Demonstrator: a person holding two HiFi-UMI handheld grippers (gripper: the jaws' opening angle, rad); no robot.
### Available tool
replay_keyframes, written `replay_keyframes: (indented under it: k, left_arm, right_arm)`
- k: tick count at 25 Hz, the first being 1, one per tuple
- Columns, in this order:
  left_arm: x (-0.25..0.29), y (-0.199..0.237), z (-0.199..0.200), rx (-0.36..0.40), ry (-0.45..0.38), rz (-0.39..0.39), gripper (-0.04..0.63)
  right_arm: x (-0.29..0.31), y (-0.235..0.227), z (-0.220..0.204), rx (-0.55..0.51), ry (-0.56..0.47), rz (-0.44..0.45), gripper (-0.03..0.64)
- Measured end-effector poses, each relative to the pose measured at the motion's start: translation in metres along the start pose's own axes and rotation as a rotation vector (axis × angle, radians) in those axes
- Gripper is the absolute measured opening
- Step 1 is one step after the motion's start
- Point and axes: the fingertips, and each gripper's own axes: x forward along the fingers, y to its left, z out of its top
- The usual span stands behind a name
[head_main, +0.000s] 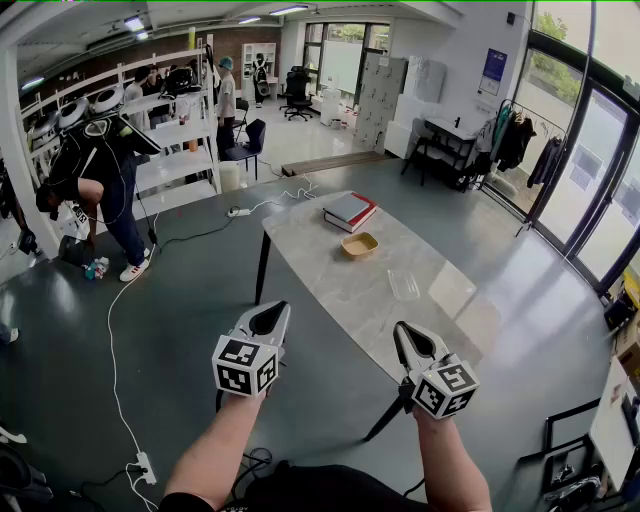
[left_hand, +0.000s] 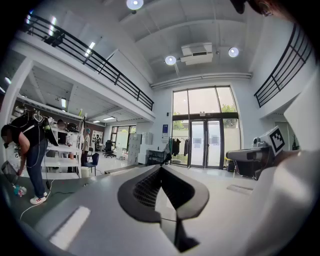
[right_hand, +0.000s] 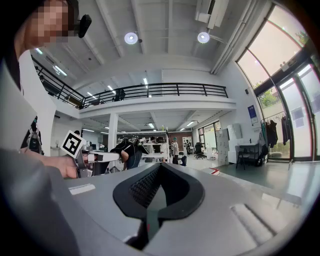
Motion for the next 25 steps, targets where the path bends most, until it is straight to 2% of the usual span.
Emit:
replay_keyframes:
  k: [7,15,20,25]
  left_arm:
    - [0.007,-0.009,-0.004,0.018,0.016,0.002,0.003]
    - [0.023,-0.011,-0.010,0.030,0.036,-0.011,0.003]
    - [0.021,-0.006,-0.016,0.038,0.046,-0.024,0.003]
    - [0.008,0.016,-0.019,0.020,0.047,-0.020,0.003]
  right_arm:
    - [-0.002,-0.012,-0.008,0.018,0.005,0.013,0.012]
    - [-0.004,-0.035,-0.026,0.072,0.018,-0.019,0.012]
    - [0.004,-0.025,-0.037,0.119,0.013,0.029,0.014]
    - [0.024,-0.004,-0.041,0.120,0.032,0.043,0.014]
